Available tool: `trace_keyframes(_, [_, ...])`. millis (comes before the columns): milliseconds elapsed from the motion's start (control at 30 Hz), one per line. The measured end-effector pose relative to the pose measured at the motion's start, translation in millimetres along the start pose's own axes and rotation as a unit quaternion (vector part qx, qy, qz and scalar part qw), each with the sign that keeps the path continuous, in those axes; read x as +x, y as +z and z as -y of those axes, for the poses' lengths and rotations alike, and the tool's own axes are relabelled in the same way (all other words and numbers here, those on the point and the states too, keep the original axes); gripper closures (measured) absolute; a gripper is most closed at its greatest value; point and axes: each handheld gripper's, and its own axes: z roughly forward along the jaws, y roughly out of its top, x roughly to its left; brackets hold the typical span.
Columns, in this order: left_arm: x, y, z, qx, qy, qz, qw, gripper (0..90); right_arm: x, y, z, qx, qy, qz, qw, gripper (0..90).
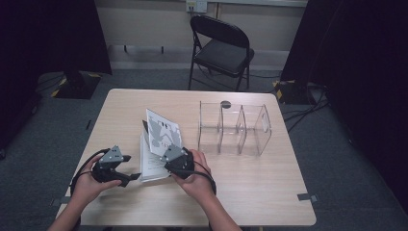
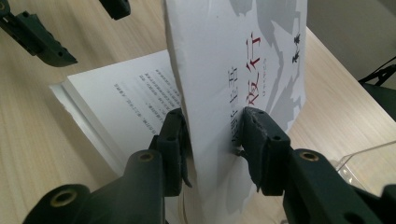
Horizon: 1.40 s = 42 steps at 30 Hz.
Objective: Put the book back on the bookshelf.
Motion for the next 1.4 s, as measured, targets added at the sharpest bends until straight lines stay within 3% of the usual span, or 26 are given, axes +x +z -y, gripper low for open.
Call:
trace_keyframes(33, [-0.6, 0.3, 0.9, -0.005, -0.004, 0.003, 1.0, 21.8, -1.8, -1.0, -1.1, -0.002, -0.002, 0.001, 1.0, 62.0])
trace_keyframes(100, [-0.1, 0.4, 2.8, 0.005, 0.003, -0.011, 0.9999, 22.3, -4.4, -4.2, -3.3, 0.004, 0.003, 0.0, 1.0, 62.4])
trace_keyframes(267, [2.7, 7.5, 8.9, 0.023, -0.004, -0.006, 0.9997, 21.3, -10.1, -10.3, -8.6, 0.016, 0.012, -0.01, 0.9997, 63.0])
trace_keyframes(300, [2.3, 9.6, 10.3, 0.021, -0.015, -0.002, 0.9997, 21.6, -11.0, -10.8, -9.6, 0.019, 0.012, -0.011, 0.9997, 63.2])
trace_keyframes(367, [3.5, 11.5, 11.7, 0.035, -0.006, -0.003, 0.9993, 22.9, -14.1, -11.9, -11.3, 0.02, 0.015, -0.012, 0.9996, 63.3])
trace_keyframes(433, [2.1, 14.0, 12.1, 0.038, -0.015, -0.003, 0.9991, 22.5, -17.7, -13.2, -13.3, 0.024, 0.023, -0.019, 0.9993, 63.3])
trace_keyframes(467, [2.5, 14.6, 12.1, 0.044, -0.007, -0.007, 0.999, 22.5, -19.4, -13.7, -14.5, 0.024, 0.024, -0.021, 0.9992, 63.3])
trace_keyframes(533, [0.4, 17.1, 11.7, 0.042, -0.012, -0.008, 0.999, 22.5, -21.8, -15.6, -19.0, 0.031, 0.021, -0.025, 0.999, 63.5])
trace_keyframes(633, [-0.7, 18.9, 9.6, 0.049, 0.004, -0.013, 0.9987, 22.4, -23.8, -17.9, -22.5, 0.035, 0.026, -0.029, 0.9986, 63.6])
trace_keyframes(667, [-2.0, 20.2, 9.3, 0.045, -0.001, -0.014, 0.9989, 22.4, -23.8, -17.9, -22.5, 0.035, 0.026, -0.029, 0.9986, 63.6])
trace_keyframes(767, [-2.2, 22.4, 7.8, 0.059, 0.008, -0.018, 0.998, 22.4, -26.2, -19.9, -25.8, 0.039, 0.03, -0.032, 0.9983, 63.8])
trace_keyframes(900, [-3.4, 25.0, 5.8, 0.049, -0.002, -0.027, 0.9984, 22.4, -28.4, -21.4, -30.1, 0.044, 0.032, -0.037, 0.9978, 63.8])
trace_keyframes(967, [-3.5, 26.3, 4.6, 0.052, 0.01, -0.026, 0.9983, 22.4, -29.0, -22.0, -32.3, 0.048, 0.029, -0.038, 0.9977, 63.8])
trace_keyframes(1067, [-6.2, 29.6, 4.2, 0.049, 0.004, -0.023, 0.9985, 23.7, -29.8, -22.7, -34.8, 0.053, 0.031, -0.042, 0.9972, 63.7])
trace_keyframes(1400, [-6.5, 28.7, -6.2, 0.02, 0.022, -0.052, 0.9982, 22.4, -30.8, -22.5, -38.9, 0.059, 0.03, -0.046, 0.9968, 63.4])
